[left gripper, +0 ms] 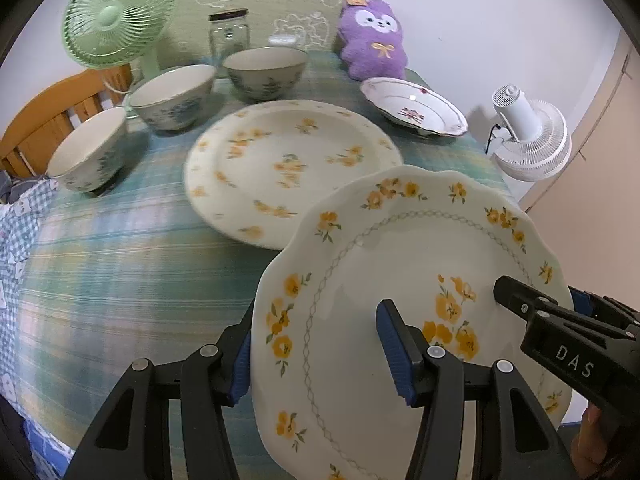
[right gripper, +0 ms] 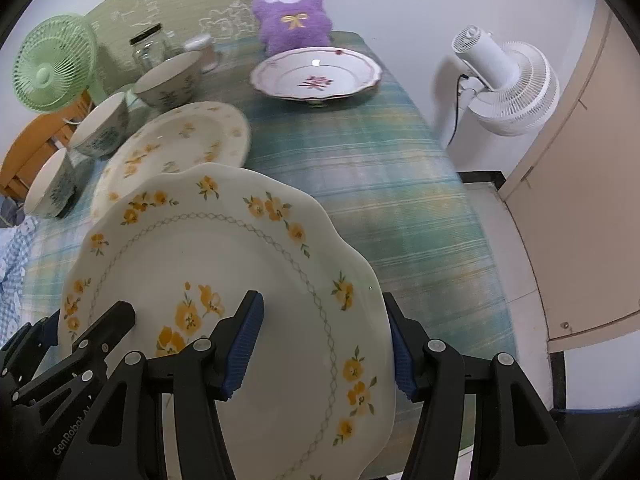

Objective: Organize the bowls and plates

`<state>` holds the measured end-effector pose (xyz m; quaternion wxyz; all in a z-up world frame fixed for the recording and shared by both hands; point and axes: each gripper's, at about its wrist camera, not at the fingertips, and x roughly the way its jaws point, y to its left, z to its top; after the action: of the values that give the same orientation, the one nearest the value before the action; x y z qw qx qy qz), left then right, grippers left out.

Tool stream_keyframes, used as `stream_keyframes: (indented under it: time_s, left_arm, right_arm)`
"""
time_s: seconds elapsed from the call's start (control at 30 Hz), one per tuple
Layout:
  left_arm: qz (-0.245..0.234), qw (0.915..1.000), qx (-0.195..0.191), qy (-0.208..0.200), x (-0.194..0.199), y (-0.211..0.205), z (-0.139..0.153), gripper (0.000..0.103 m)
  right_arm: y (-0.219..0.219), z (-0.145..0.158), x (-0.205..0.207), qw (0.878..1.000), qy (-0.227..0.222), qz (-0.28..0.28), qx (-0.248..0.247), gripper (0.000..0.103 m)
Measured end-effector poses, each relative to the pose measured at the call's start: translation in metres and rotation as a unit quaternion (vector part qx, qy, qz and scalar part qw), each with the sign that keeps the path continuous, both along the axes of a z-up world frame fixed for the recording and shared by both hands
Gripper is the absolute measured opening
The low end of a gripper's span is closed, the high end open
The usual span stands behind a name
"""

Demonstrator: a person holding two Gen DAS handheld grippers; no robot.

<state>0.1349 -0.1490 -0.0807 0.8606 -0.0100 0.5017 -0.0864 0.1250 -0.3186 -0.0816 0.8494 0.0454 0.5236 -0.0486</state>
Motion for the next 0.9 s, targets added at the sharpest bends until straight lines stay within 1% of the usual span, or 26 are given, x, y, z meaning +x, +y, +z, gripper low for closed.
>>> stream_keyframes:
  time_s: [0.23,0.4,0.63,0.9]
  left_arm:
    - [0.005,0.9999,0.002,0.01,0.009,-0.035,-0.013,0.056]
    - [0.011,0.9997,0.01,0.021,0.016,-0.05,-0.024,0.056]
    - [0.023,0.9988,0.02,0.039,0.023,-0.056,-0.036,0.056]
    - [0.033,0.9985,0.015,0.041,0.025,-0.055,-0.037,0.057]
  right_arm:
    - [-0.042,-0.015,0.012,1.0,0.014,-0.001,0.005,0.062]
    - [-0.057,-0.029,0.023,1.0,0.024,0.004,0.013,0.062]
    - [-0.063,-0.045,0.032,0.999,0.043,0.015,0.024,0.062]
    - [-0.061,-0.048,0.033,0.999,0.037,0.02,0.021,0.063]
